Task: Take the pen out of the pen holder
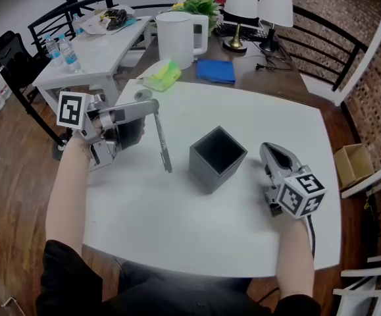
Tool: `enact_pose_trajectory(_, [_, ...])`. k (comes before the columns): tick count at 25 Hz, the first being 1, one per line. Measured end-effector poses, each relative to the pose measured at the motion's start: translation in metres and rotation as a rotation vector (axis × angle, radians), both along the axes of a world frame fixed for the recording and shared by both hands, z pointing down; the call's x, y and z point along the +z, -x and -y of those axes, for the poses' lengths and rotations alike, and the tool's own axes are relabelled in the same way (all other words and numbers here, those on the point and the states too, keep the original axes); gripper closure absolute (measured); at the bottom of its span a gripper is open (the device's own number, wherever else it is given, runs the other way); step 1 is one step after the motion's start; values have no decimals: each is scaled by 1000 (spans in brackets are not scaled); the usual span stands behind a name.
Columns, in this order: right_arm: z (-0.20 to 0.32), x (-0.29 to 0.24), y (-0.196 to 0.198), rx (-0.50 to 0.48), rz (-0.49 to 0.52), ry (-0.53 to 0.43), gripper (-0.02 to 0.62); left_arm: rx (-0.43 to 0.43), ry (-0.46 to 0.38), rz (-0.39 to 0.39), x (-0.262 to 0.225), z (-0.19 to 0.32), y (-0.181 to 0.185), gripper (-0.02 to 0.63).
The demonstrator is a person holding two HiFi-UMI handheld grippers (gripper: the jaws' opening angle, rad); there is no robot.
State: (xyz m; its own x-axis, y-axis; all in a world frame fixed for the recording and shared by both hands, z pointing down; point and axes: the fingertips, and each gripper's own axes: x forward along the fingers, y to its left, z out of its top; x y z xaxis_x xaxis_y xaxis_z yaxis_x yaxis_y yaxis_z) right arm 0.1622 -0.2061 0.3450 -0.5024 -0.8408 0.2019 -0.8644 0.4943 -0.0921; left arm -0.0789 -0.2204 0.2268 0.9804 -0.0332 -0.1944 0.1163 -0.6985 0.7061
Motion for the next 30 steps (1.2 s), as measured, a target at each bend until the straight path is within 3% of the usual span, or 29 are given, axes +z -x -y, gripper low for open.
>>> enact_pose_trajectory(4, [3, 1, -6, 3, 1, 2, 581, -26, 153, 258, 90, 5, -16, 572])
enact_pose_trajectory(10, [3, -2, -8, 12, 8, 2, 581, -61, 238, 385, 131, 8, -40, 569])
enact_pose_trajectory(14, [3, 0, -12, 11, 10, 4, 581, -149, 53, 522, 140, 24, -47, 566])
enact_pose_trajectory(21, [3, -2, -11, 8, 8, 2, 581, -347, -172, 680, 144, 31, -49, 550])
enact_pose_trajectory(24, [2, -2, -13, 10, 10, 0, 581, -494, -369, 773, 144, 34, -46, 535])
enact_pose_trajectory(26, [2, -1, -15, 9, 10, -1, 581, -578, -456, 755, 140, 31, -45, 537])
enact_pose_trajectory(30, [3, -1, -15, 11, 10, -2, 581, -639, -491, 677, 128, 31, -41, 531])
